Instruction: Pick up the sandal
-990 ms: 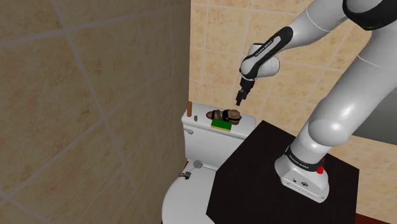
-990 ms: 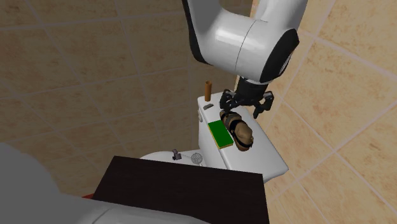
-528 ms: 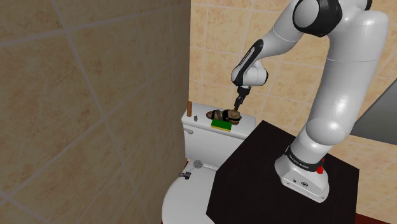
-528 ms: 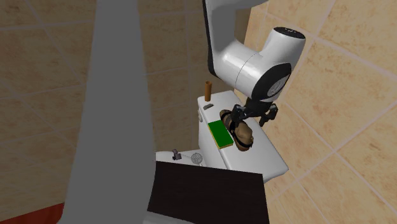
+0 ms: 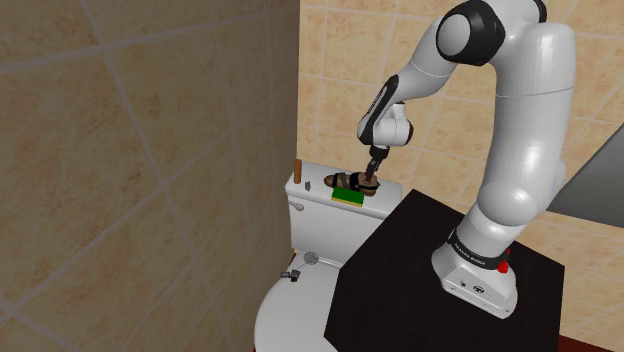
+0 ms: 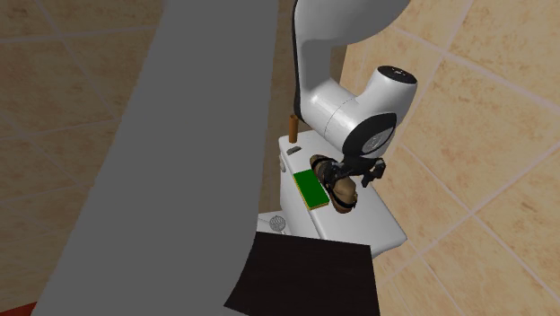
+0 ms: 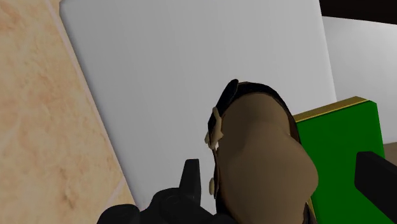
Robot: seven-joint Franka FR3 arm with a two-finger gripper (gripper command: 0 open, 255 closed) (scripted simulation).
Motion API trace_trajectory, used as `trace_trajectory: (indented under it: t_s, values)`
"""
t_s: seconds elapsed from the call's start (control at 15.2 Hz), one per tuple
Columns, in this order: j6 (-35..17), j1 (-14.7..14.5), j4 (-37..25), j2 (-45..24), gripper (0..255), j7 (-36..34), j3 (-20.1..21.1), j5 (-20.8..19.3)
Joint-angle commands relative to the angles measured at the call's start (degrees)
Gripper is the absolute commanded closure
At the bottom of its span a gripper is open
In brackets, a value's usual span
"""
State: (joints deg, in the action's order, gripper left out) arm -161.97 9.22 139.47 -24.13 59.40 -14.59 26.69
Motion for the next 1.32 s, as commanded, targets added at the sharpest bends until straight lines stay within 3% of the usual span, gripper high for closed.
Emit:
trace_trajectory:
  t_s: [0.0, 0.07, 0.13, 0.73, 1.25]
  values:
    - [-0.73, 0.8, -0.59, -1.28, 0, 0.79, 0.9, 0.89]
    - [-0.73, 0.81, -0.59, -1.28, 0, 0.79, 0.91, 0.89]
    - [-0.72, 0.78, -0.55, -1.24, 255, 0.77, 0.89, 0.87]
    - [-0.73, 0.8, -0.59, -1.28, 255, 0.79, 0.9, 0.88]
    - [4.1, -3.28, 1.38, 5.56, 255, -3.8, -4.37, -4.87]
